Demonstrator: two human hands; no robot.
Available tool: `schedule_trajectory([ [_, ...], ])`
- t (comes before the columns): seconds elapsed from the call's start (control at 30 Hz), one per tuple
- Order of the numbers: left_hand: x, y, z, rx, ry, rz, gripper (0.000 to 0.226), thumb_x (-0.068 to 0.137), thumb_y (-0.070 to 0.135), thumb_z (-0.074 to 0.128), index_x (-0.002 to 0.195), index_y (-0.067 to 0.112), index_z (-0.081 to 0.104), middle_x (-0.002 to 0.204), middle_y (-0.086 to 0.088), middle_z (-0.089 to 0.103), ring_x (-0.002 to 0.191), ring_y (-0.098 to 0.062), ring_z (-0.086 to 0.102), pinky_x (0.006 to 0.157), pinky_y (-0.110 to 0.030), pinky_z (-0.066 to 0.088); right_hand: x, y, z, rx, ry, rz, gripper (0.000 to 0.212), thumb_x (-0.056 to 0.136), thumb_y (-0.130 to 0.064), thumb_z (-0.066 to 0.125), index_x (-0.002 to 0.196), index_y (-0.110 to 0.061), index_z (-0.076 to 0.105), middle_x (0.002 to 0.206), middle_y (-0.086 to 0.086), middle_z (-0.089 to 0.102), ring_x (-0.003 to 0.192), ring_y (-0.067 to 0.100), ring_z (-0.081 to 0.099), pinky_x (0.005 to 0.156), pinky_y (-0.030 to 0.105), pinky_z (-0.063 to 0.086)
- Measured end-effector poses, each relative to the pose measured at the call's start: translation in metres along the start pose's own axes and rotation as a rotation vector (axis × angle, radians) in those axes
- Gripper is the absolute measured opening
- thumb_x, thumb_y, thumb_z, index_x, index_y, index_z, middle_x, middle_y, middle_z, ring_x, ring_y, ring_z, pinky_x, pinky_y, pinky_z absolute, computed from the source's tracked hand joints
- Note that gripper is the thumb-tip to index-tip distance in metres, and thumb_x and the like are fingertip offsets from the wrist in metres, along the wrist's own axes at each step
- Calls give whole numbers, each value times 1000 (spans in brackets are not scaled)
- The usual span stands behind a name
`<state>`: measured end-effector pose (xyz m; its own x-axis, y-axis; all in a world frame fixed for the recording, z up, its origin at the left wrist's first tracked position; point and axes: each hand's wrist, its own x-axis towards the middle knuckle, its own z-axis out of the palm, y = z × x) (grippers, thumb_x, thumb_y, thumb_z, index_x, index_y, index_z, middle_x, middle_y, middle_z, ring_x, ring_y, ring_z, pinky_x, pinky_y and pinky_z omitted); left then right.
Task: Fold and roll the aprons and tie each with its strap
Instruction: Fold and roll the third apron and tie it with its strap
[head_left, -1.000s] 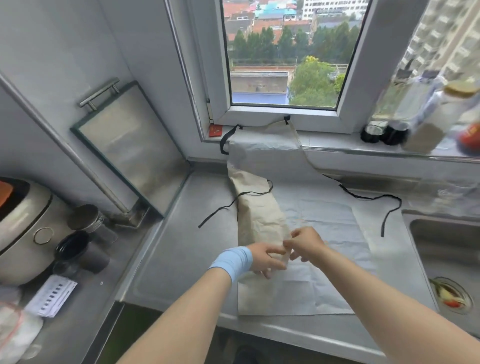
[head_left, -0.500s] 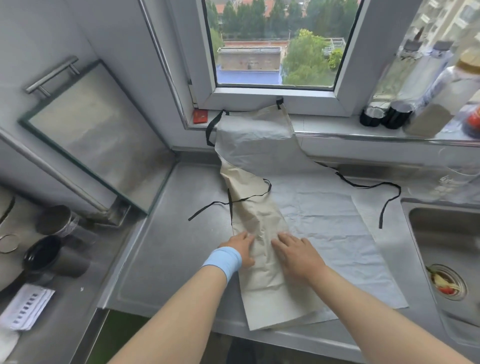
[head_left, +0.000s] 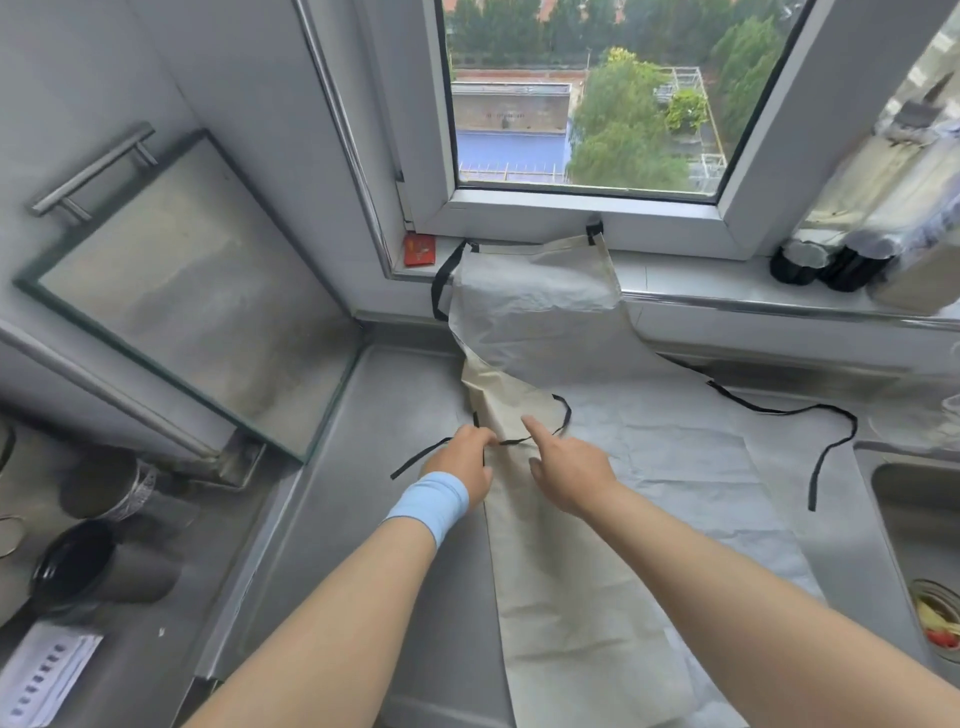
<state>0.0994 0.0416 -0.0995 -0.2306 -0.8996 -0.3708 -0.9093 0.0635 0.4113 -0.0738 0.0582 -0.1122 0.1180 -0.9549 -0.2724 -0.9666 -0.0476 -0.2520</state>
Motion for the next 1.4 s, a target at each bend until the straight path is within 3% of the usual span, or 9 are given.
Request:
schedule_trajectory([
  [0.13, 17, -2, -5, -45, 3, 76, 48, 90, 20, 57, 136, 28, 44, 141, 10, 42, 119, -19, 53, 98, -29, 42, 27, -6, -3, 51, -89, 80, 33, 93, -28, 46, 124, -26, 60, 107, 3, 70, 101, 29, 63, 69, 30, 42],
  [0.27, 40, -4, -9, -91, -114, 74, 48, 86, 27, 60, 132, 30, 48, 131, 7, 54, 115, -17, 56, 98, -33, 45, 44, -2, -11, 430, -75, 182, 18, 90, -25, 50, 83, -22, 66, 79, -3, 73, 69, 22, 67, 58, 26, 48],
  [0.47, 66, 6, -37, -344, -240, -7, 18, 91, 32, 52, 81, 20, 60, 77, 3, 68, 55, -15, 57, 62, -27, 47, 62, 26, -44, 884, 164, 470, 15, 86, -19, 51, 84, -15, 66, 69, -2, 73, 49, 22, 66, 54, 30, 48],
  [0.67, 67, 60, -64, -978, -418, 6, 13, 98, 21, 54, 93, 15, 63, 77, -1, 65, 43, -11, 52, 55, -24, 37, 50, 77, -54, 862, 236, 662, 19, 89, -20, 51, 83, -11, 68, 76, 1, 73, 52, 21, 66, 56, 30, 51],
  [0.8, 53, 110, -26, -550, -502, 110, 27, 97, 35, 50, 118, 27, 66, 116, 7, 67, 57, -8, 60, 53, -20, 39, 34, 112, -52, 879, 228, 650, 20, 92, -15, 53, 101, -16, 70, 96, 2, 74, 79, 25, 72, 67, 36, 55],
  [0.93, 38, 129, 18, -232, -576, 109, 32, 94, 29, 50, 123, 32, 63, 120, 12, 65, 73, -16, 71, 67, -22, 48, 4, 139, -50, 807, 167, 561, 59, 88, -1, 42, 142, -24, 49, 122, 4, 64, 101, 27, 63, 73, 28, 45],
  [1.1, 38, 128, 40, 34, -345, 82, 40, 97, 16, 46, 128, 36, 60, 132, 5, 58, 116, -20, 59, 99, -29, 45, -22, 145, -29, 546, 112, 531, 40, 93, -17, 44, 131, -20, 53, 132, 7, 57, 116, 25, 55, 91, 33, 44],
  [1.27, 44, 132, 60, 375, -397, 125, 48, 95, 17, 42, 139, 37, 41, 132, -4, 49, 116, -29, 55, 86, -33, 42, -37, 132, 3, 359, -26, 575, 36, 91, -24, 54, 122, -11, 42, 122, 12, 45, 100, 35, 59, 71, 34, 43],
  [1.4, 41, 136, 69, 523, -396, 110, 49, 88, 6, 39, 135, 21, 34, 121, -11, 55, 105, -33, 59, 78, -34, 44, -45, 144, 17, 472, 103, 561, 35, 93, -17, 58, 123, -8, 43, 118, 13, 49, 100, 35, 59, 81, 38, 49],
])
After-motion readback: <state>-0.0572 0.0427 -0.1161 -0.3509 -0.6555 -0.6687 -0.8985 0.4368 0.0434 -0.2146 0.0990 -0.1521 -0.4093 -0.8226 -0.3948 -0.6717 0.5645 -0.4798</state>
